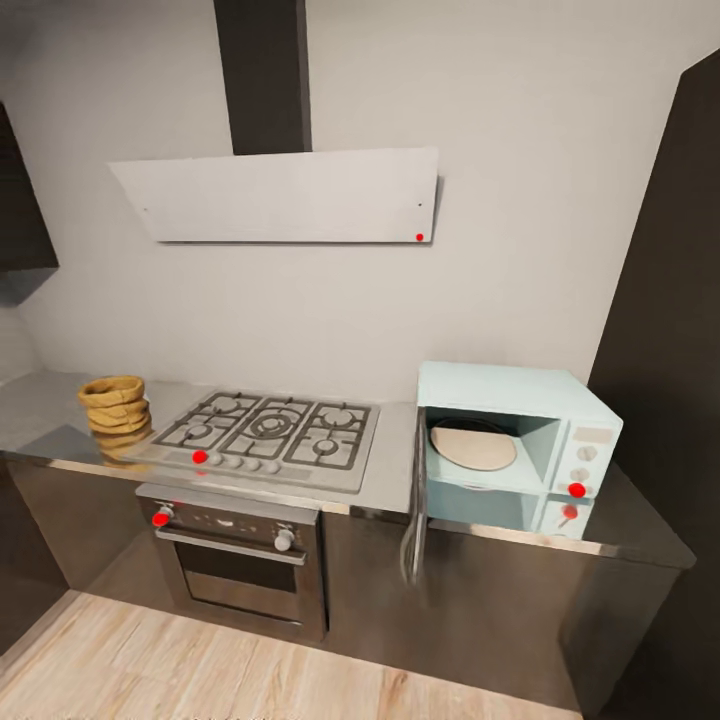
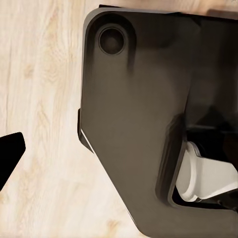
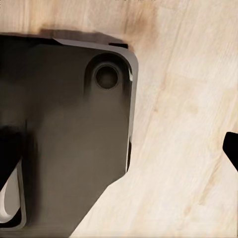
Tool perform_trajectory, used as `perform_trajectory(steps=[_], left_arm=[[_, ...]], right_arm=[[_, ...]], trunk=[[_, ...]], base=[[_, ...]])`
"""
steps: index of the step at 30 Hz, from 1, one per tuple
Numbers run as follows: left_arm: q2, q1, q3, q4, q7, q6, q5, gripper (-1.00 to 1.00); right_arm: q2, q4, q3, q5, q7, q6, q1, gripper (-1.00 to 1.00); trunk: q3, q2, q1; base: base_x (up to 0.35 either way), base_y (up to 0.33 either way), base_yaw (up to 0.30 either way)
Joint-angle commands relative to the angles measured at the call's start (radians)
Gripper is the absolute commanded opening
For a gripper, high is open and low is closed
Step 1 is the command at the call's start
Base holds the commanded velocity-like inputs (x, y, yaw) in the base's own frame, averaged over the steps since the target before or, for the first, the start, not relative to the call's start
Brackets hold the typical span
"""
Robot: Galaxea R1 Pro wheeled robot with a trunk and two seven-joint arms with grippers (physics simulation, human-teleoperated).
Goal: In the kitchen, take the popcorn bag from the countertop, put it into the microwave, and heat it until the popcorn is cooked so the cooked popcorn ends up inside the bag.
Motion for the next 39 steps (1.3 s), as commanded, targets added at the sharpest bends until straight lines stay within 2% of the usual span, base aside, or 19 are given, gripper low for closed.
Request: perform_trajectory(steps=[1,19,39], left_arm=[[-0.001,0.0,0.007,0.0,0.0,-0.001,0.001,1.0],[-0.002,0.0,0.008,0.0,0.0,-0.001,0.001,1.0],[-0.002,0.0,0.007,0.0,0.0,-0.001,0.001,1.0]], right_arm=[[0.0,0.005,0.006,-0.003,0.003,-0.008,-0.002,1.0],[0.003,0.008,-0.001,-0.005,0.001,-0.01,-0.002,1.0],[0.003,0.008,-0.001,-0.005,0.001,-0.01,-0.002,1.0]], trunk=[[-0.001,-0.001,0.0],[-0.001,-0.001,0.0],[-0.001,-0.001,0.0]], base=[[0.0,0.009,0.225],[0.0,0.002,0.256],[0.052,0.276,0.259]])
